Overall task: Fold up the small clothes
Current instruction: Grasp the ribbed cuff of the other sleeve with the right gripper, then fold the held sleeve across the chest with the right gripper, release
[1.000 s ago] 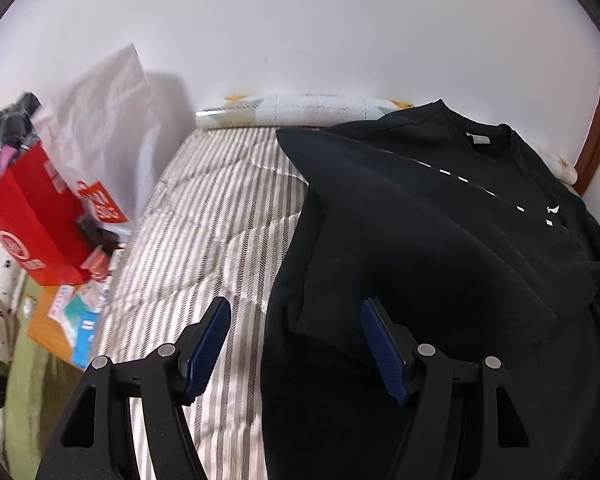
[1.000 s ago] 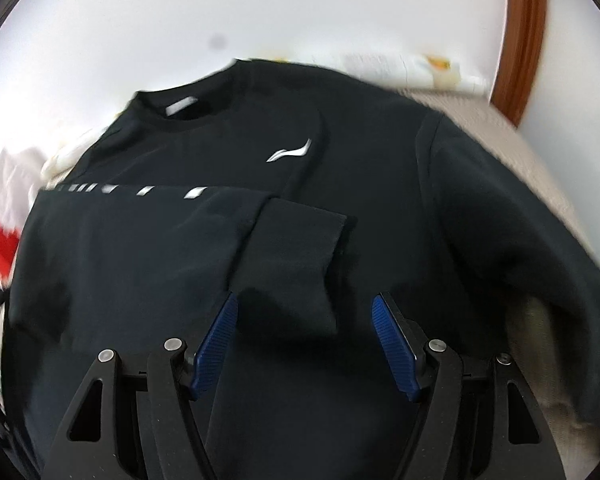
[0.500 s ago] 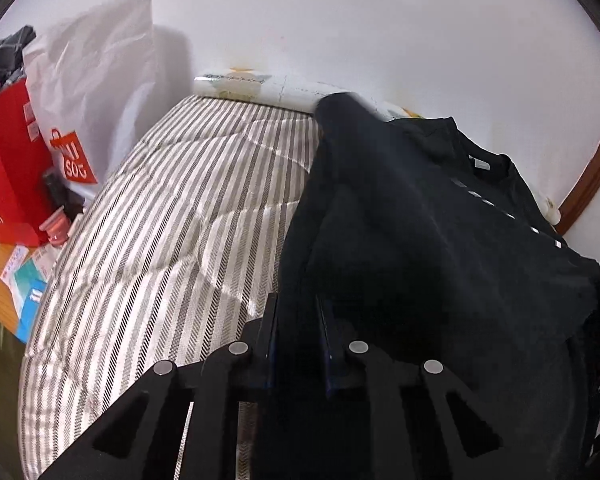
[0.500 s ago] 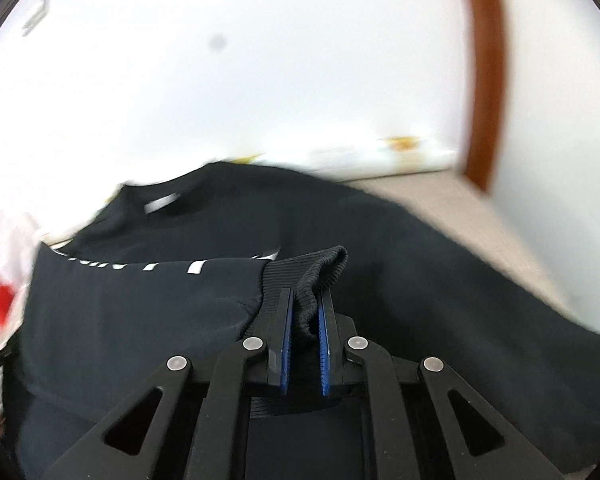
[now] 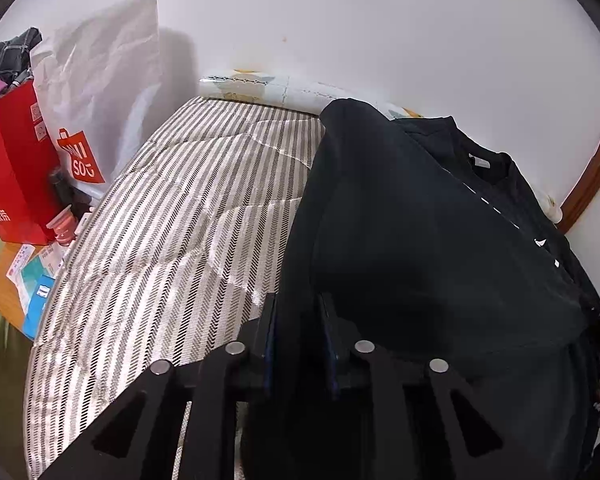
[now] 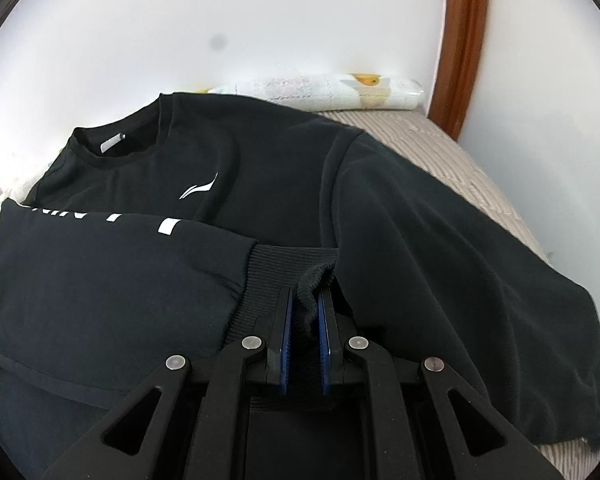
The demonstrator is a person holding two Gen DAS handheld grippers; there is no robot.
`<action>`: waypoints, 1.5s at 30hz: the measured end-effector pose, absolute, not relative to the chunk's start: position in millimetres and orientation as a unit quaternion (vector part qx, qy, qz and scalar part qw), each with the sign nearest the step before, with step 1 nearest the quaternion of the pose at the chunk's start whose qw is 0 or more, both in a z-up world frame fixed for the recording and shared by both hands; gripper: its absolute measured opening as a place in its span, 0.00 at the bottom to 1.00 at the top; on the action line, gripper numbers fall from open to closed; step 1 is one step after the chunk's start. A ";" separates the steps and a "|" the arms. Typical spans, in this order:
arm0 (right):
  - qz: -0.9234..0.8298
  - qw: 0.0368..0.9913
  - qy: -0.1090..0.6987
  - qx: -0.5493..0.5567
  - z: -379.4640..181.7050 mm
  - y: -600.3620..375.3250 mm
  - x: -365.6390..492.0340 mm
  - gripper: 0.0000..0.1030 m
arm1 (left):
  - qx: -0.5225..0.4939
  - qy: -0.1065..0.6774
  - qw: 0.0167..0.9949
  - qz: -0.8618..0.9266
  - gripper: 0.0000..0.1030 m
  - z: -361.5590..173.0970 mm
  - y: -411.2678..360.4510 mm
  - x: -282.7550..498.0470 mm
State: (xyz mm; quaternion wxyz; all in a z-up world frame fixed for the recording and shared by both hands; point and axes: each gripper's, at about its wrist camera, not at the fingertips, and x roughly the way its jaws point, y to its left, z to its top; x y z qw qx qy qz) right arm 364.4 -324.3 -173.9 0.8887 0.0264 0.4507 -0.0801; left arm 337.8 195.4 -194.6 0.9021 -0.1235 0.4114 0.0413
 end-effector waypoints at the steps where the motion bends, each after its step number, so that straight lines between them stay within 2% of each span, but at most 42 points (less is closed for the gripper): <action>1: -0.081 0.890 0.447 0.025 -171.1 -324.4 361.6 0.11 | -0.124 0.411 0.902 0.040 0.20 -194.1 195.4 336.8; 4: -0.094 0.885 0.457 -0.003 -171.1 -319.7 362.5 0.10 | -0.127 0.410 0.902 0.043 0.27 -192.9 196.5 334.5; 5: -0.103 0.883 0.458 -0.012 -170.3 -319.6 362.2 0.05 | -0.127 0.410 0.902 0.044 0.28 -192.6 196.7 334.3; 7: -0.106 0.882 0.459 -0.007 -168.9 -324.5 355.3 0.05 | -0.132 0.412 0.901 0.042 0.29 -192.3 197.8 333.7; 11: -0.086 0.883 0.461 0.006 -166.5 -327.2 343.2 0.08 | -0.136 0.415 0.899 0.041 0.44 -192.6 198.0 332.8; 13: -0.064 0.889 0.452 0.023 -162.5 -326.9 341.1 0.26 | -0.136 0.413 0.900 0.036 0.50 -191.8 196.5 332.1; 14: -0.057 0.891 0.449 0.030 -162.0 -326.3 341.8 0.48 | -0.133 0.412 0.901 0.035 0.54 -191.7 195.2 332.2; 15: -0.047 0.895 0.443 0.039 -161.8 -325.2 344.1 0.58 | -0.129 0.412 0.901 0.036 0.56 -192.1 194.1 332.4; 22: -0.052 0.884 0.458 0.073 -182.1 -321.4 386.3 0.56 | -0.124 0.423 0.897 0.041 0.56 -198.9 194.5 337.9; 23: -0.052 0.883 0.460 0.076 -185.3 -321.5 390.3 0.40 | -0.125 0.423 0.897 0.041 0.56 -199.2 195.3 337.8; 24: -0.056 0.883 0.461 0.071 -188.4 -320.8 393.4 0.14 | -0.125 0.422 0.897 0.041 0.56 -199.3 195.7 337.7; 25: -0.050 0.883 0.462 0.063 -189.8 -319.2 395.2 0.09 | -0.124 0.422 0.897 0.042 0.56 -199.4 195.7 337.8; 30: -0.058 0.908 0.406 0.087 -169.6 -333.0 363.9 0.09 | -0.123 0.423 0.897 0.044 0.56 -200.0 196.4 337.8; 36: -0.071 0.900 0.425 0.065 -177.7 -330.5 351.5 0.10 | -0.120 0.424 0.897 0.047 0.56 -199.7 195.2 337.4; 40: -0.075 0.888 0.446 0.083 -184.9 -336.3 353.2 0.14 | -0.116 0.425 0.896 0.048 0.57 -200.1 194.4 337.8; 45: -0.069 0.888 0.451 0.058 -170.5 -328.9 329.0 0.25 | -0.102 0.427 0.897 0.050 0.59 -200.7 190.8 337.7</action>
